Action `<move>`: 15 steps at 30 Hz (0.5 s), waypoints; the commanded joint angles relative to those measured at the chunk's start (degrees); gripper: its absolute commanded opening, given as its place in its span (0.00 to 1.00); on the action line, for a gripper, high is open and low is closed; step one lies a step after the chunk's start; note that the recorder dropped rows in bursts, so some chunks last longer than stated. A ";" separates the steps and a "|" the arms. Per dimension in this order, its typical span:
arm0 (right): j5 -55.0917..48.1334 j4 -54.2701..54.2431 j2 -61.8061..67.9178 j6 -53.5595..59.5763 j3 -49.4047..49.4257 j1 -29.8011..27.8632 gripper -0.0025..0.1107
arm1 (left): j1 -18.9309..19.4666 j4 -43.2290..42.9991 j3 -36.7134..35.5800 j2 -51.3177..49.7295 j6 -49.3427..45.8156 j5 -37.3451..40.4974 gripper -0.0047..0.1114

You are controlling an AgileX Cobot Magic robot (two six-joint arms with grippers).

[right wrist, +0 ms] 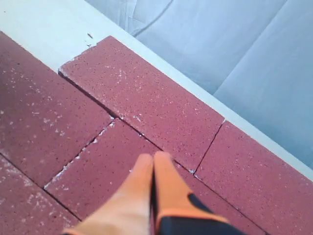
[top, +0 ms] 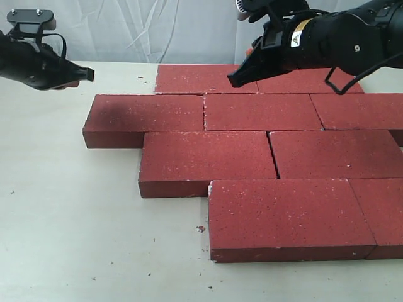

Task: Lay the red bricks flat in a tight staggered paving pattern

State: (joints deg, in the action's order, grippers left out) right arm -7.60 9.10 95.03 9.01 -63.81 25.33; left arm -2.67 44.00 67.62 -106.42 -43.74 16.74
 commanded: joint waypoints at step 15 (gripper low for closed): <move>-42.14 2.70 -3.89 -1.15 -6.26 -17.16 0.02 | 3.11 -35.48 0.52 16.61 20.87 28.96 0.04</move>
State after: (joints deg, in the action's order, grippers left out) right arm -48.79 14.25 93.41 8.79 -69.48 12.27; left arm 0.18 16.24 67.96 -92.40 -28.44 41.00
